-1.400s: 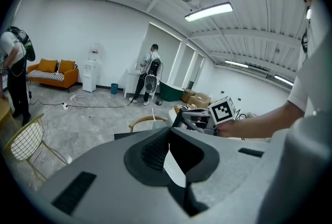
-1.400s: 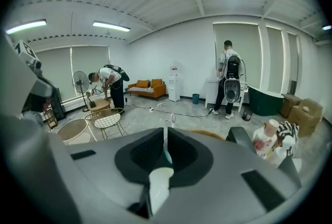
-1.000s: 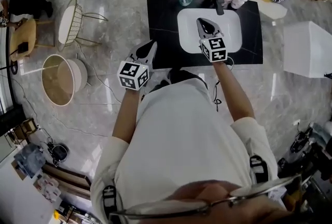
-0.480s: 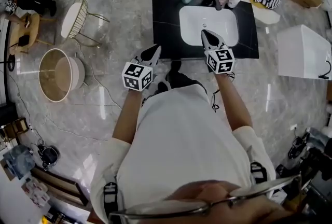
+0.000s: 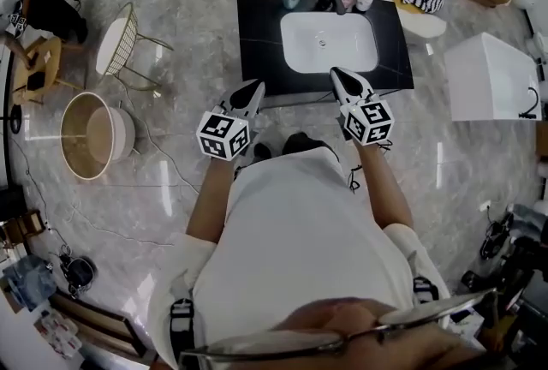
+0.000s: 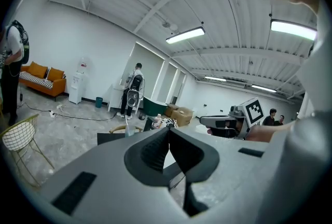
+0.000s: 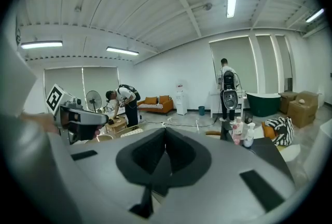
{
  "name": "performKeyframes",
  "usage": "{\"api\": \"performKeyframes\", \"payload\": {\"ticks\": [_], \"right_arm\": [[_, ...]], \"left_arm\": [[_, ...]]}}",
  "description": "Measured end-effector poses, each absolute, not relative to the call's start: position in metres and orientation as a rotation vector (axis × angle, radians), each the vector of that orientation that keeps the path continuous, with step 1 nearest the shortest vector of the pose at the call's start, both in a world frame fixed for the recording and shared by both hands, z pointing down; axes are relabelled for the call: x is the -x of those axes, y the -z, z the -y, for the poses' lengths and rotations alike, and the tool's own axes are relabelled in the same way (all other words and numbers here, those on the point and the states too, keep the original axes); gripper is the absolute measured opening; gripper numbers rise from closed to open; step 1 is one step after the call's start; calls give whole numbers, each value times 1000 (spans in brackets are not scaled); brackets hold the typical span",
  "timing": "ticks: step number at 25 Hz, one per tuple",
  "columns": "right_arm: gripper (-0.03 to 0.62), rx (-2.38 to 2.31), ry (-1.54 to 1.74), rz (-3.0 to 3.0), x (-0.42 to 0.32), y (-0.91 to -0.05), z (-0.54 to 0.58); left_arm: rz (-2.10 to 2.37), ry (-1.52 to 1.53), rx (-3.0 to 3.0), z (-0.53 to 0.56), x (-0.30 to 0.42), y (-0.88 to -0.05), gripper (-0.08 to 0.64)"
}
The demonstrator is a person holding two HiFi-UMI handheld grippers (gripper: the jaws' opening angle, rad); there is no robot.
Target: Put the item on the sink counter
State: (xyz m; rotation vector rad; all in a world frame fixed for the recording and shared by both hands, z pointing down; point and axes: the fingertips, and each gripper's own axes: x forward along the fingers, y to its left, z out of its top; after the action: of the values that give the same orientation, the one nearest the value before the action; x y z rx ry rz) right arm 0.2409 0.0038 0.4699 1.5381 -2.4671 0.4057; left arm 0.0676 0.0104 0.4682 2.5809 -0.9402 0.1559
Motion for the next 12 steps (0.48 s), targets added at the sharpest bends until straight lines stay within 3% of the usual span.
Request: {"api": "performKeyframes", "payload": {"ticks": [12], "right_arm": [[6, -1449, -336, 2559, -282, -444, -12]], "left_arm": [[1056, -112, -2580, -16, -94, -447, 5]]}}
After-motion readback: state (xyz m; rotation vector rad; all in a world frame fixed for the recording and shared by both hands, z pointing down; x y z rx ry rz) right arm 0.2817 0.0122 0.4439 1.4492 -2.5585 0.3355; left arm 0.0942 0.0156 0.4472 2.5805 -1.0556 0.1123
